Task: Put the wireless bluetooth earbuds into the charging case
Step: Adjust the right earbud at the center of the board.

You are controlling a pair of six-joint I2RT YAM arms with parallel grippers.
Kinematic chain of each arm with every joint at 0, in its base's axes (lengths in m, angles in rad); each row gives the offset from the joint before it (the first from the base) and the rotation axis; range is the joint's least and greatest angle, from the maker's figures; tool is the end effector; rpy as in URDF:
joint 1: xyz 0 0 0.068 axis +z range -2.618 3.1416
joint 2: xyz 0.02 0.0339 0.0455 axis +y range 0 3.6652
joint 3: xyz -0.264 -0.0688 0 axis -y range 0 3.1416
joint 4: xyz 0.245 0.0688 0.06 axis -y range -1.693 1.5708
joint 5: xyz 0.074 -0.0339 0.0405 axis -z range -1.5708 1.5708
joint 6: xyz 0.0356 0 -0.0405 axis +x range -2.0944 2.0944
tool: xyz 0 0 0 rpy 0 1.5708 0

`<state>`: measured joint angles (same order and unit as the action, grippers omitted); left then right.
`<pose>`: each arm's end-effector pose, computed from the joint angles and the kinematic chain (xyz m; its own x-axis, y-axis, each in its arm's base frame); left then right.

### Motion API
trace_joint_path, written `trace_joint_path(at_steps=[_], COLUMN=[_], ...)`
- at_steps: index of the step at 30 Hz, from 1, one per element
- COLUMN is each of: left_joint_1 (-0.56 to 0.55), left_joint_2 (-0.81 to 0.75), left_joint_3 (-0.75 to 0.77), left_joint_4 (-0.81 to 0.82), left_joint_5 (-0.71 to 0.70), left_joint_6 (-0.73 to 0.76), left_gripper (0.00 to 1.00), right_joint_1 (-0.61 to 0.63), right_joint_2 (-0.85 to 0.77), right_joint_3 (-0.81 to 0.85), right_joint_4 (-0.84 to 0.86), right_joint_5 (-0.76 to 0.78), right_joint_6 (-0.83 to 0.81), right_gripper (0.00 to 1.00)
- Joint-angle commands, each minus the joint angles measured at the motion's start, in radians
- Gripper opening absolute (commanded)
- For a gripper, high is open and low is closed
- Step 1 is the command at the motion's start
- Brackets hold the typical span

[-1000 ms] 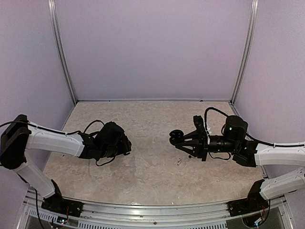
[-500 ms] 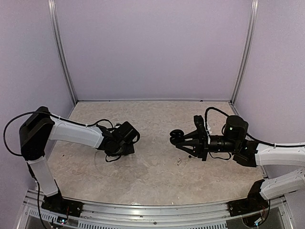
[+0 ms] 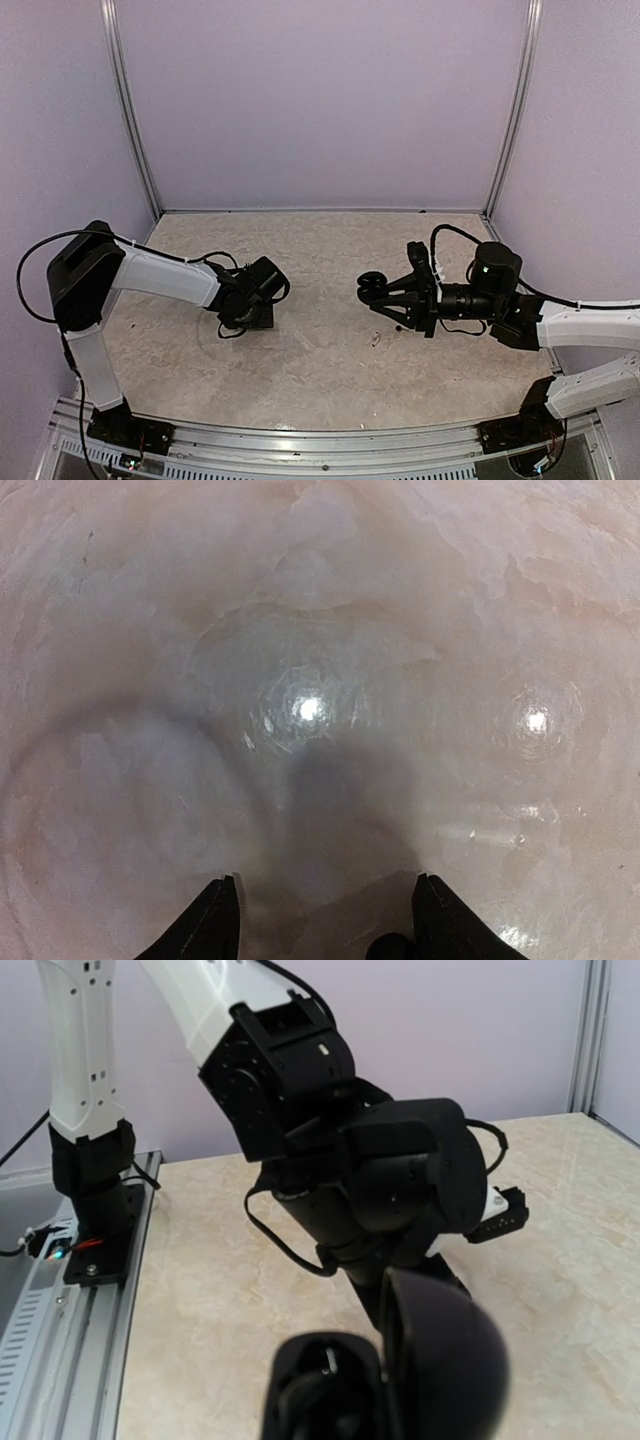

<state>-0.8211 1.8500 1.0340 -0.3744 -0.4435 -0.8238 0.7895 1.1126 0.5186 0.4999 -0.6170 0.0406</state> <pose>0.2454 -0.2412 0.1314 -0.8353 -0.0754 -0.5446 -0.0888 0.9960 -0.0017 0.1561 0.1866 0.2532 -0.1061 -0.0599 -0.9925 -0.9812 0.1679 0.0947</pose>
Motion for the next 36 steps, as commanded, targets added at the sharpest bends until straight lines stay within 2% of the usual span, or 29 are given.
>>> trace_joint_path(at_steps=[1, 16, 24, 36], left_joint_1=[-0.011, -0.048, 0.041, 0.041], left_joint_2=[0.033, -0.035, -0.107, -0.187], left_joint_3=[0.016, -0.082, -0.164, -0.128], left_joint_4=[-0.018, -0.081, -0.046, 0.007], left_joint_5=[0.076, 0.164, 0.179, 0.219], left_joint_6=[0.094, 0.159, 0.156, 0.218], left_gripper=[0.6, 0.61, 0.6, 0.65], right_joint_1=[-0.01, -0.009, -0.009, -0.009], right_joint_2=[-0.022, -0.039, -0.041, -0.028], right_joint_3=[0.003, 0.011, 0.012, 0.02], right_joint_4=[-0.013, -0.044, -0.047, -0.048], right_joint_5=[0.008, 0.019, 0.022, 0.012], right_joint_6=[-0.01, -0.02, -0.023, -0.023], right_gripper=[0.0, 0.0, 0.0, 0.0])
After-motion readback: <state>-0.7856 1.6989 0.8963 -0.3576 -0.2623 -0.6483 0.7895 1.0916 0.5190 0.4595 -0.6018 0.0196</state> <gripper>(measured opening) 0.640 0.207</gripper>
